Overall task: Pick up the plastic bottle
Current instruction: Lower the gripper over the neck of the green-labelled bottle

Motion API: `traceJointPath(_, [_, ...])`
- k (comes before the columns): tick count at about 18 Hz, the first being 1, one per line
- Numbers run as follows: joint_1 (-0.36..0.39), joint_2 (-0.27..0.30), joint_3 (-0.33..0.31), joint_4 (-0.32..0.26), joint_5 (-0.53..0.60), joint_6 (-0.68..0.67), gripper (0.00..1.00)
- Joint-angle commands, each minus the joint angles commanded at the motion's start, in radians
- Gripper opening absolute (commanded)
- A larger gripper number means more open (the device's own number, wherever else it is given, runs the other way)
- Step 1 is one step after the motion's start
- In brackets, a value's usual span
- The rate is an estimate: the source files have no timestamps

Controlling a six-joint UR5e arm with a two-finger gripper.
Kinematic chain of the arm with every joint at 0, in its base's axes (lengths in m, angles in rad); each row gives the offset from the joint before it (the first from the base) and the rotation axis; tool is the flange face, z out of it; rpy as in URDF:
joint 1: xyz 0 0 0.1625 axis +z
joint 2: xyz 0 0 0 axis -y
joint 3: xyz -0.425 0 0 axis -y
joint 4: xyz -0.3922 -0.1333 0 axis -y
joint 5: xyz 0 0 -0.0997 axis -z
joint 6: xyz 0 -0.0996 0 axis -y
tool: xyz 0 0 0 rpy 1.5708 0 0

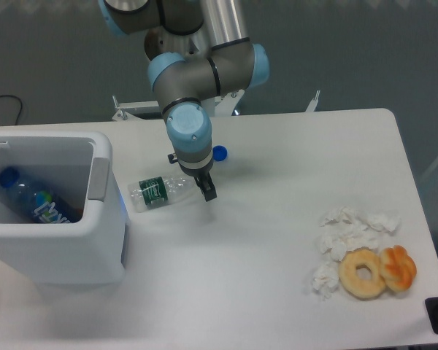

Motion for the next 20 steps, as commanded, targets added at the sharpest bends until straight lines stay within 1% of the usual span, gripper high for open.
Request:
traceJointPath(2, [-0.008,-0.006,0.006,0.0,0.0,-0.017,0.89])
traceJointPath(11, [-0.006,-0.012,0.014,0.0,0.0,-0.012,0.89])
traceJointPath(14, [-0.008,-0.011,0.0,-0.002,0.003,-0.006,0.9])
traceJointPath(18, [-0.002,-0.009,-0.017,-0.003,0.009,0.061,0.9])
traceJointPath(20, [-0.005,-0.008,-0.018,-0.003,0.009,0.069,0.9])
